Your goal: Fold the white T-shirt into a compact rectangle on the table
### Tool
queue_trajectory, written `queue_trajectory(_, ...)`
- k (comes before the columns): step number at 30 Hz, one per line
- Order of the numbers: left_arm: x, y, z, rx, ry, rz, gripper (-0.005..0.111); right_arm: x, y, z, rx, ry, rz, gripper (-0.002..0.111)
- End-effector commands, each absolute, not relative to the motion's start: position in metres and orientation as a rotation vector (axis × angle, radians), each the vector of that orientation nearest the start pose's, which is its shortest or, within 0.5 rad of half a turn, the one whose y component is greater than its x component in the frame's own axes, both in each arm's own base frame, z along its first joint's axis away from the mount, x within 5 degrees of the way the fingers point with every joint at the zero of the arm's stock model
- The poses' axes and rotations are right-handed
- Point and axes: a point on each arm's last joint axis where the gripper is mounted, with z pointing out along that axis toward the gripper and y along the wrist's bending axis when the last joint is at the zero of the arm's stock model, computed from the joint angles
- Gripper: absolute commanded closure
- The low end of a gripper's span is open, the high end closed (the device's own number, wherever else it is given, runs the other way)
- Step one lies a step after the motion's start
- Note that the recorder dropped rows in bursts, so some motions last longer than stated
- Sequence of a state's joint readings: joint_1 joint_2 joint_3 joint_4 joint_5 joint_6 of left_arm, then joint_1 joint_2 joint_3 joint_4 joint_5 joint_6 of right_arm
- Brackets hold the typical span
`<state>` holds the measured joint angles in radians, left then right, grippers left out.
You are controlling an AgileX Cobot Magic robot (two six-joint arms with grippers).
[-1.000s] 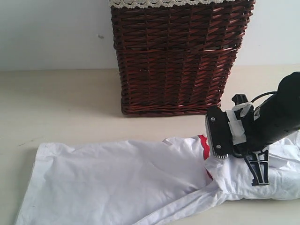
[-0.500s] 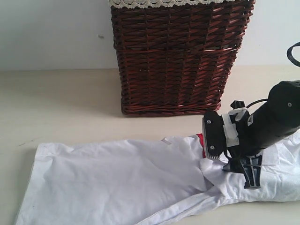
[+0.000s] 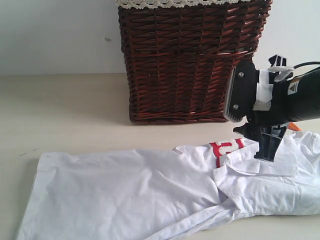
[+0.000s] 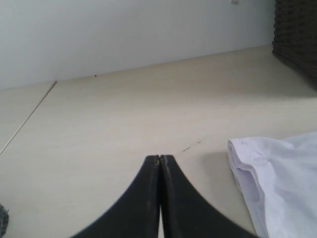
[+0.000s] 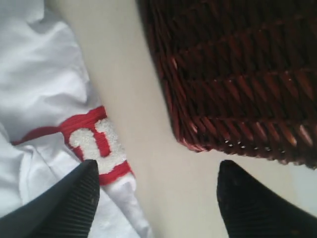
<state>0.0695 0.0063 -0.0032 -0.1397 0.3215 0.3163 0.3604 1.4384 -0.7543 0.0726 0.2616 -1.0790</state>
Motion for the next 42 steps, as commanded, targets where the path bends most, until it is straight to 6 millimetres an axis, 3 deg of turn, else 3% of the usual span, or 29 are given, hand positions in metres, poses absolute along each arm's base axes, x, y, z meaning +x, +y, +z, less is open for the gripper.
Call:
queue_trajectory(1, 0.054, 0.000, 0.185, 0.132, 1.791, 0.141, 0.106, 0.250, 0.097, 0.202, -1.489, 2.174, -0.104, 0.061)
queue_trajectory(6, 0.054, 0.000, 0.185, 0.132, 1.791, 0.141, 0.106, 0.253, 0.098, 0.180, -1.557, 2.251, -0.078, 0.105)
queue_trajectory(7, 0.054, 0.000, 0.185, 0.132, 1.791, 0.141, 0.106, 0.256, 0.099, 0.174, -1.542, 2.268, -0.074, 0.108)
queue_trajectory(14, 0.054, 0.000, 0.185, 0.132, 1.791, 0.141, 0.106, 0.273, 0.101, 0.145, -1.418, 2.327, -0.107, 0.108)
queue_trajectory(17, 0.054, 0.000, 0.185, 0.132, 1.791, 0.141, 0.106, 0.278, 0.103, 0.161, -1.134, 2.326, -0.074, 0.108)
queue_trajectory(20, 0.054, 0.000, 0.185, 0.132, 1.791, 0.141, 0.106, 0.278, 0.096, 0.196, -0.994, 2.217, -0.080, 0.108)
queue_trajectory(22, 0.054, 0.000, 0.185, 0.132, 1.791, 0.141, 0.106, 0.277, 0.077, 0.207, -0.893, 2.257, -0.097, 0.108)
queue_trajectory(27, 0.054, 0.000, 0.185, 0.132, 1.791, 0.141, 0.106, 0.269, 0.009, 0.197, -0.606, 2.501, -0.146, 0.108)
queue_trajectory(31, 0.054, 0.000, 0.185, 0.132, 1.791, 0.141, 0.106, 0.251, -0.010, 0.195, -0.838, 2.610, -0.127, 0.108)
queue_trajectory(35, 0.054, 0.000, 0.185, 0.132, 1.791, 0.141, 0.106, 0.227, -0.007, 0.181, -1.112, 2.779, 0.185, 0.108)
queue_trajectory(38, 0.054, 0.000, 0.185, 0.132, 1.791, 0.141, 0.106, 0.227, -0.011, 0.171, -1.005, 2.868, 0.268, 0.105)
queue_trajectory(42, 0.054, 0.000, 0.185, 0.132, 1.791, 0.141, 0.106, 0.237, -0.018, 0.169, -0.760, 2.857, 0.223, 0.080)
